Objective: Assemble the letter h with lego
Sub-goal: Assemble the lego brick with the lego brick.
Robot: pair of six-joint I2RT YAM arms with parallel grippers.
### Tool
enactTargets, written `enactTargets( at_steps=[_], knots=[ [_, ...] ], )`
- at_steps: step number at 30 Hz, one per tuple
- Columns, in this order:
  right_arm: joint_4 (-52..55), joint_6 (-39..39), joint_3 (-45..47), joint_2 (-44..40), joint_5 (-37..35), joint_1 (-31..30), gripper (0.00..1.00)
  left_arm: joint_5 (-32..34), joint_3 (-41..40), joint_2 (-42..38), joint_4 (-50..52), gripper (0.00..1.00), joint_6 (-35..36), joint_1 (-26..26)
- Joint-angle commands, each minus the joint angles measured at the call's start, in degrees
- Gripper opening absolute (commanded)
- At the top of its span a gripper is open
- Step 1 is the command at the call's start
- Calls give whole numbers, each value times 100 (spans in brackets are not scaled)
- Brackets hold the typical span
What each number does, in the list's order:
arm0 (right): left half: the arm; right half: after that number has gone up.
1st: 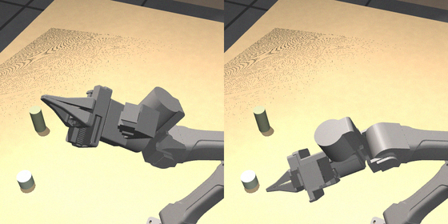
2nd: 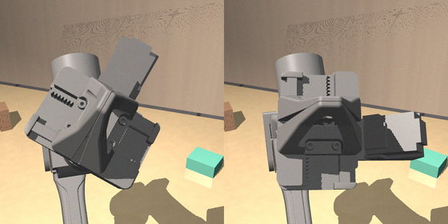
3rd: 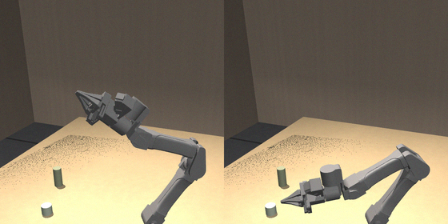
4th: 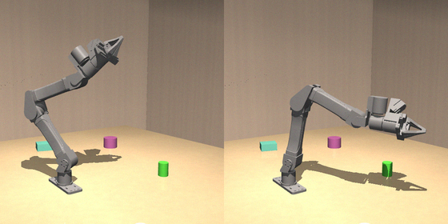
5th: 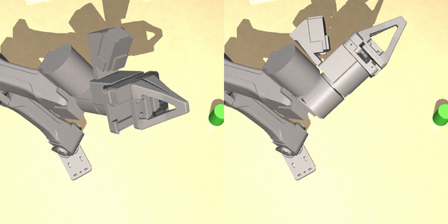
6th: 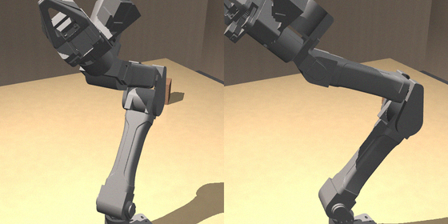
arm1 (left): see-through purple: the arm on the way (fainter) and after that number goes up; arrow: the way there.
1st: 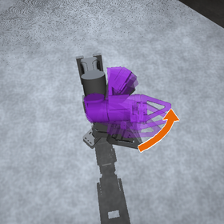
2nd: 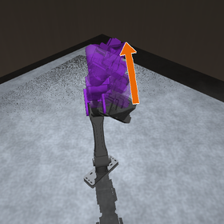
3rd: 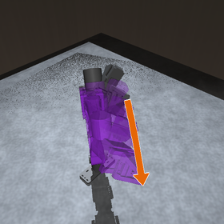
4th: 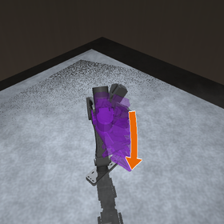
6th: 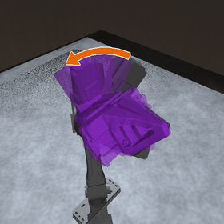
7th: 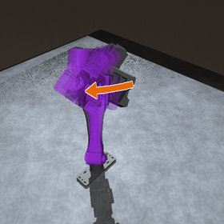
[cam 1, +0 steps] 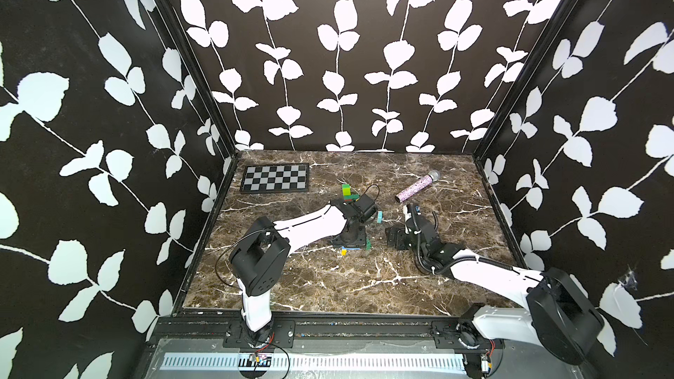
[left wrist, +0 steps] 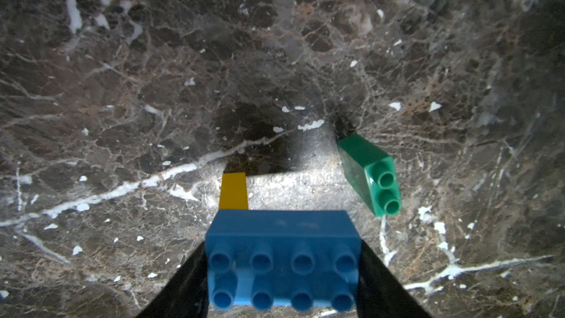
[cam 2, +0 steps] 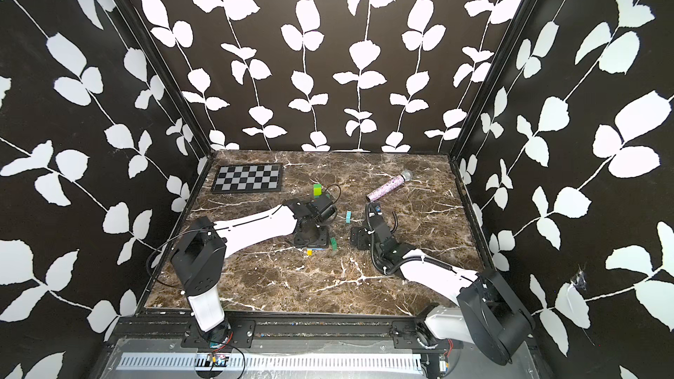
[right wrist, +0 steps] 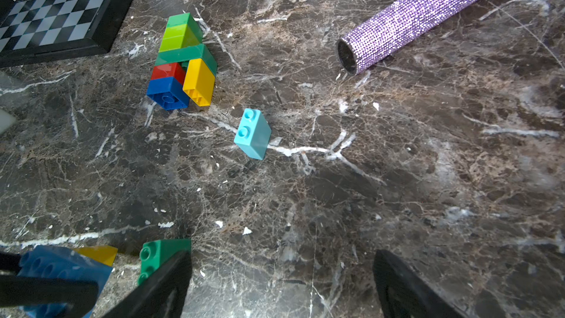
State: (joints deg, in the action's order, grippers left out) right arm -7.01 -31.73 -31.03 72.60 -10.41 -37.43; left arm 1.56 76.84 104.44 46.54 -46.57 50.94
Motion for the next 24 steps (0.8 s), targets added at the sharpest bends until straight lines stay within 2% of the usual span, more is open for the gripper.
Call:
enactTargets(
  at_steps=[1,18,24],
  knots=[
    [-170,-9,-48,59,10,30,92,-523,-246,316,267,10,348,21],
    [-209,35,-104,224,193,25,92,-402,-299,103,360,9,1022,-84],
    [-229,61,-123,280,251,25,92,-135,-327,54,417,8,1217,-88]
  ],
)
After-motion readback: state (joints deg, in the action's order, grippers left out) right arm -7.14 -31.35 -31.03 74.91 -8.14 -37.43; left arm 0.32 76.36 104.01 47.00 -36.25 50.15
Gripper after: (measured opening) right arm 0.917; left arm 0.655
